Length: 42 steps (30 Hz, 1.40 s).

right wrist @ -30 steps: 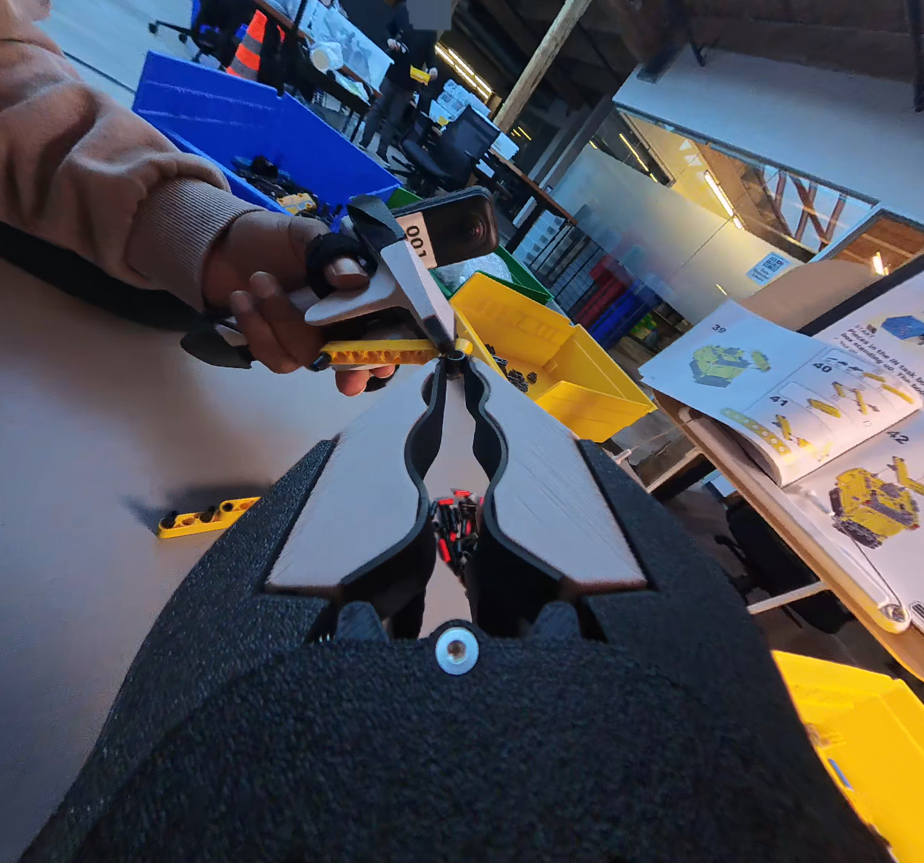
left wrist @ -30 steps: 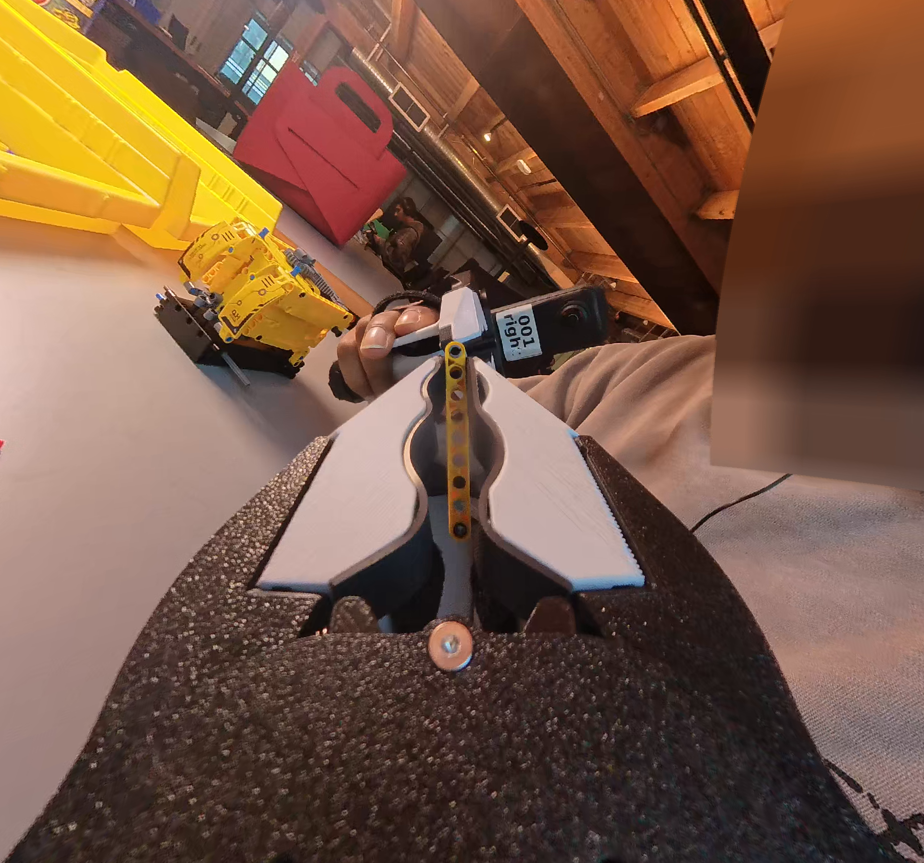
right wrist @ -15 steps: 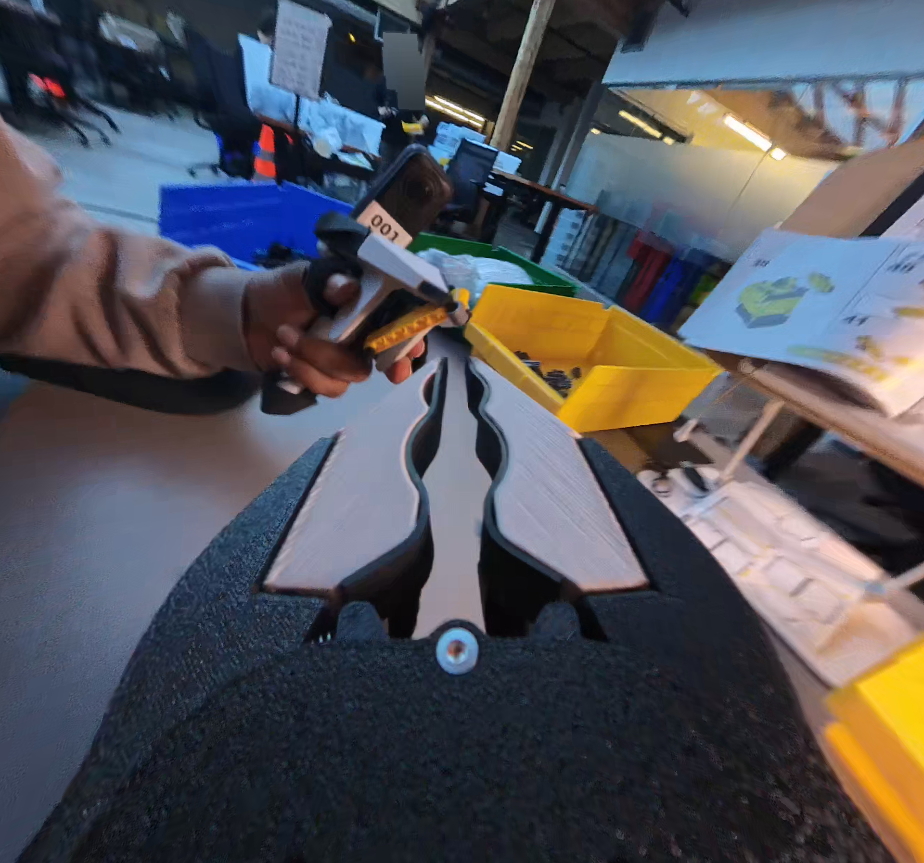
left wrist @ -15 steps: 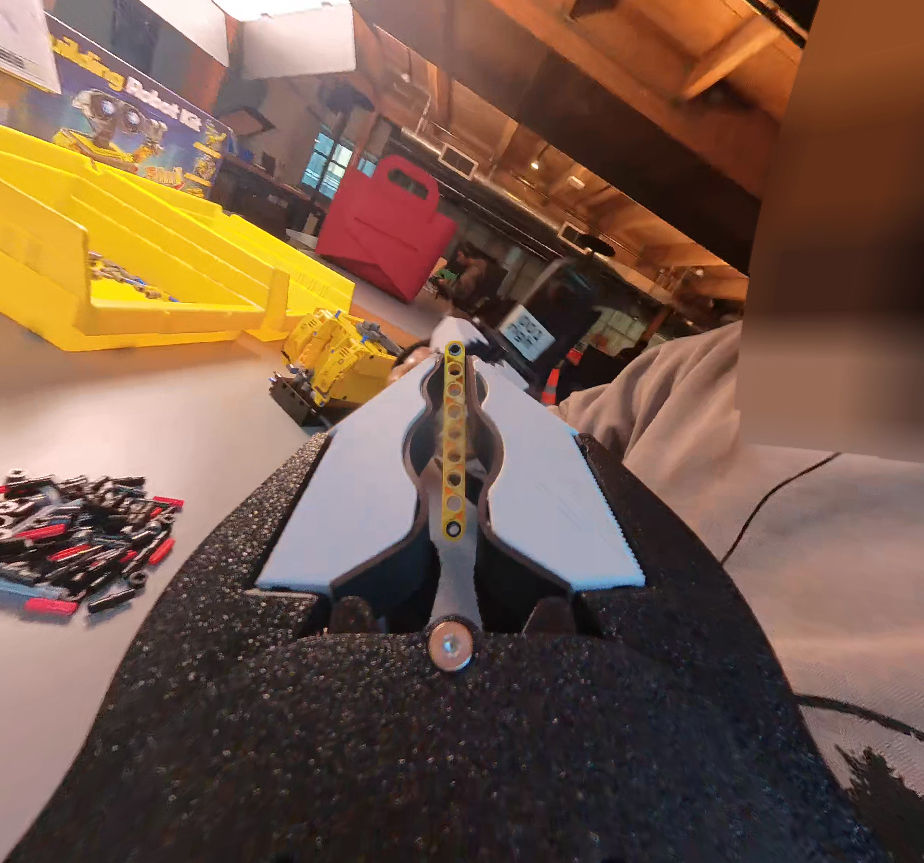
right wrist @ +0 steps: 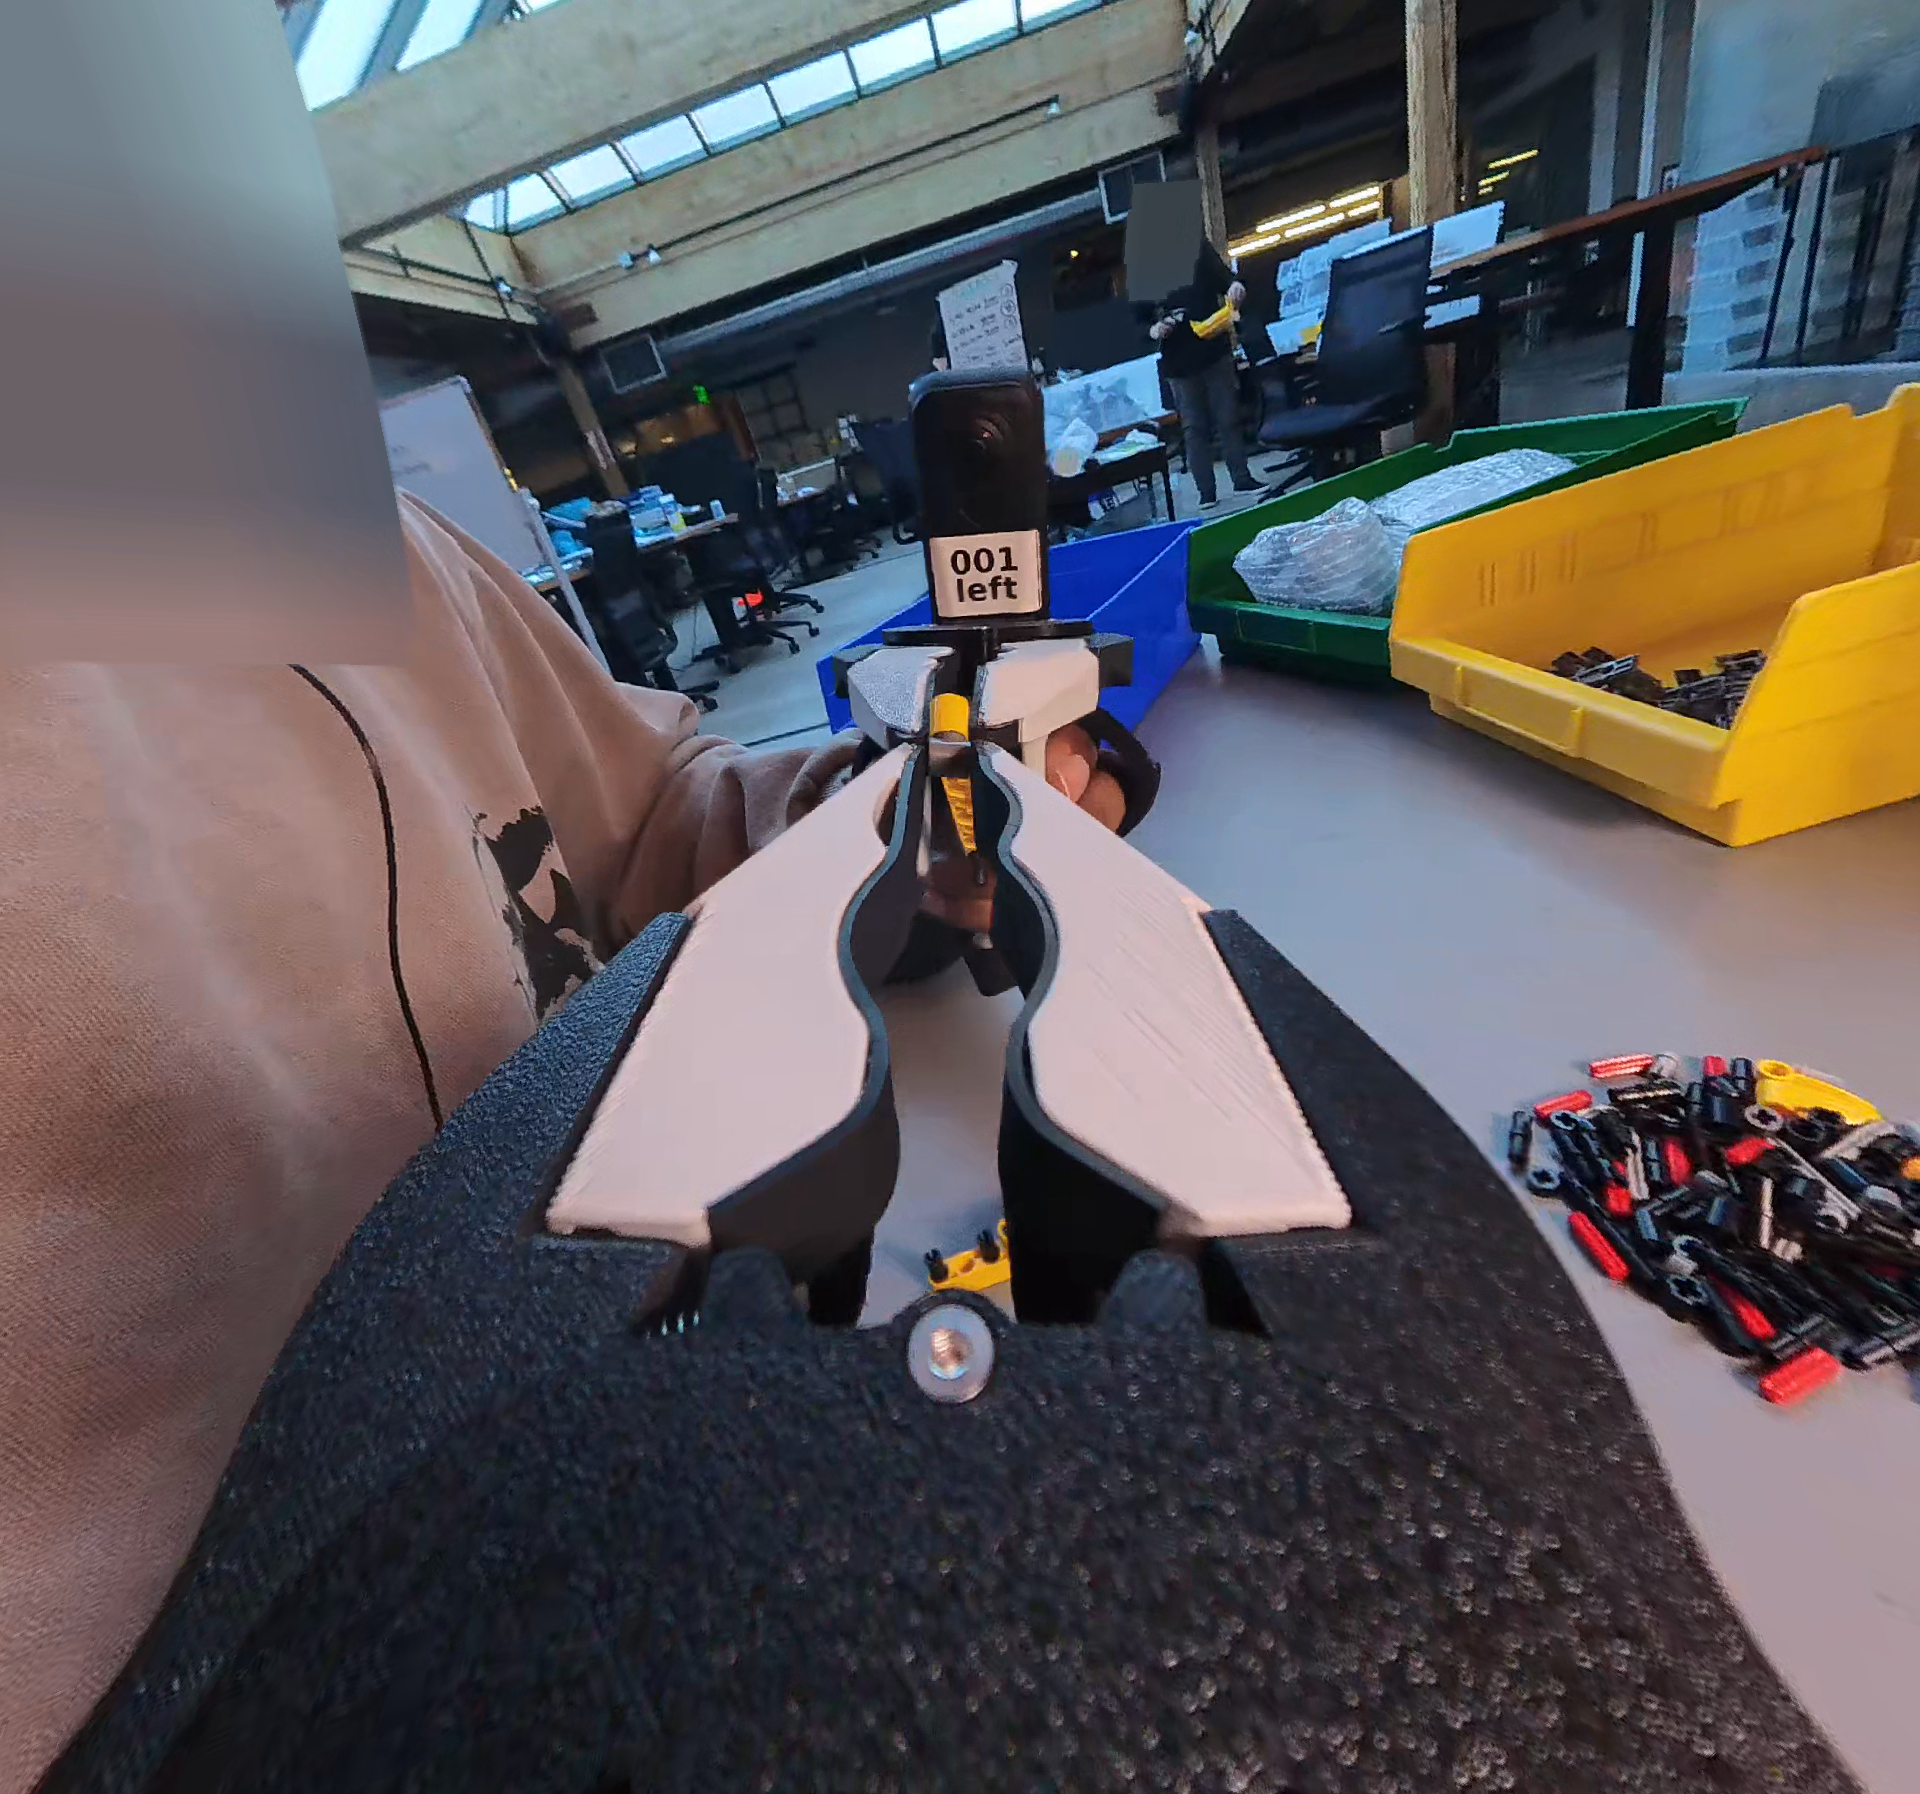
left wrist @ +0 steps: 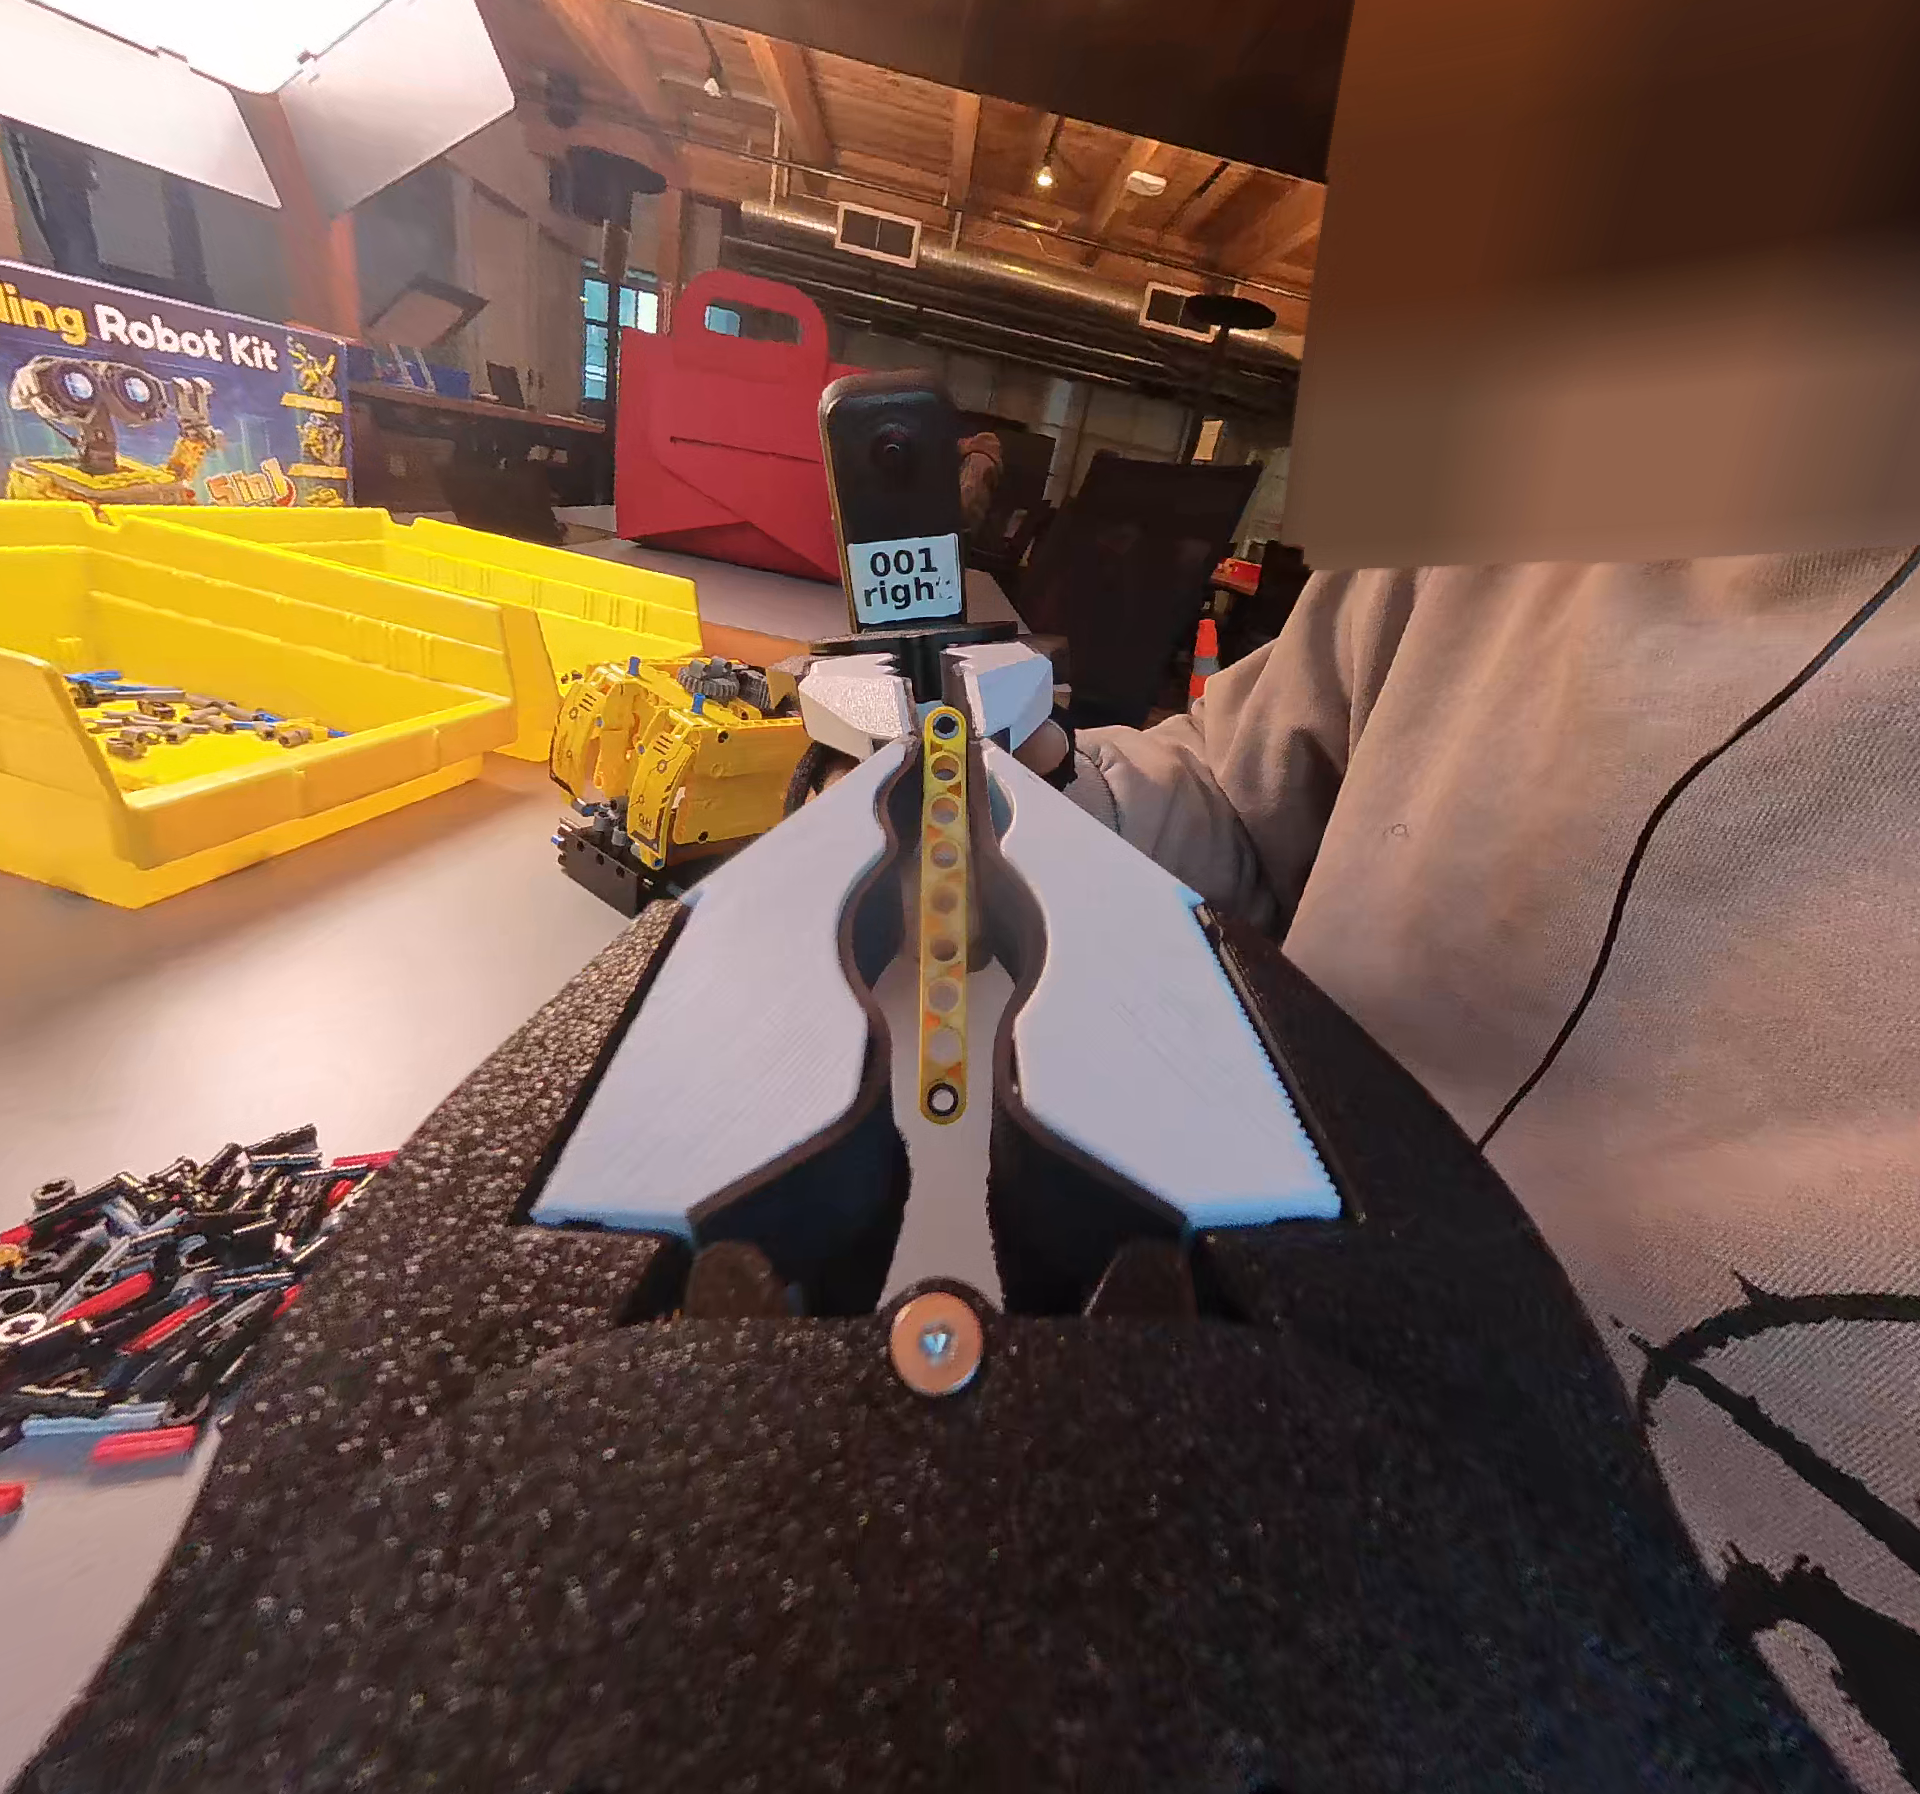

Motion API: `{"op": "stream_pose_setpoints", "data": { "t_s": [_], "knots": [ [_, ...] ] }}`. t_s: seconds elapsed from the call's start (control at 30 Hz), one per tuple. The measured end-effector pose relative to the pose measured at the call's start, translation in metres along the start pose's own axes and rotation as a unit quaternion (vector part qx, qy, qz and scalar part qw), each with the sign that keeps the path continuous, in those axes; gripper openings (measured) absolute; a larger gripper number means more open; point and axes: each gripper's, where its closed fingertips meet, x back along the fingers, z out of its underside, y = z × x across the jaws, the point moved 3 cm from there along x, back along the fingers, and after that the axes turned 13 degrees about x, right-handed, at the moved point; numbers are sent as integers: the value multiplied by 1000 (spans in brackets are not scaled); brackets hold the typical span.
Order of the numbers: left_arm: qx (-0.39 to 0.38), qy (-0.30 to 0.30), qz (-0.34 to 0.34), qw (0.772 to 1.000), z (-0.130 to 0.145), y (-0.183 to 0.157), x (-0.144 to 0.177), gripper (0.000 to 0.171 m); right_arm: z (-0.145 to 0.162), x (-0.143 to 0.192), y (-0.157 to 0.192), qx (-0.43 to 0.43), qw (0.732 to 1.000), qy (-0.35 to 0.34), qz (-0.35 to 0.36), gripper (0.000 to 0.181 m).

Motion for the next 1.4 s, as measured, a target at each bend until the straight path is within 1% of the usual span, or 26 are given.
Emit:
{"op": "stream_pose_setpoints", "data": {
  "t_s": [0.13,0.2,0.27,0.4,0.47,0.77,0.8,0.83,0.87,0.9,0.93,0.97,1.0,1.07,1.1,1.23,1.3,1.4],
  "knots": [
    [-31,18,-14,999,1,-4,-1,6,1,1,2,-14,1000,-6,-17,6],
    [-24,20,-15,999,-1,-5,-1,6,0,1,3,-14,999,-14,-25,6],
    [-6,14,-18,1000,-4,-4,-2,6,-1,1,2,-27,999,-32,-30,6],
    [10,-10,-22,1000,-12,-2,0,5,-3,-3,-1,-54,996,-75,-10,6],
    [13,-15,-24,1000,-13,0,1,5,0,-3,-2,-62,995,-82,-6,6],
    [8,-32,-29,999,-19,-1,-6,4,-1,2,-2,-50,994,-93,8,5],
    [12,-50,-27,998,-24,-1,-5,6,-1,2,-2,-48,995,-91,9,6],
    [43,-158,-5,986,-61,-3,15,6,15,0,1,-31,999,-37,3,7],
    [37,-216,-6,976,-92,-3,41,5,39,-2,6,-25,1000,4,7,6],
    [-10,-213,-31,976,-102,-7,53,5,44,-2,9,-54,999,1,3,6],
    [-43,-170,-42,984,-94,-13,45,6,32,-1,4,-30,999,-11,15,6],
    [-48,-144,-48,987,-82,-12,35,6,20,0,-3,-11,999,-22,22,6],
    [-40,-136,-60,988,-73,-5,31,6,17,-1,-7,1,1000,-17,23,7],
    [-10,-113,-77,991,-59,8,31,6,20,-1,-12,19,999,1,29,7],
    [-4,-107,-85,991,-55,14,33,6,19,2,-14,14,999,-3,33,7],
    [33,-56,-141,988,-29,46,33,6,25,10,-20,10,998,29,59,7],
    [30,-42,-166,985,-21,53,32,7,29,12,-23,17,996,50,70,7],
    [4,-7,-218,976,-7,65,33,7,28,19,-31,36,992,68,102,7]
  ]
}}
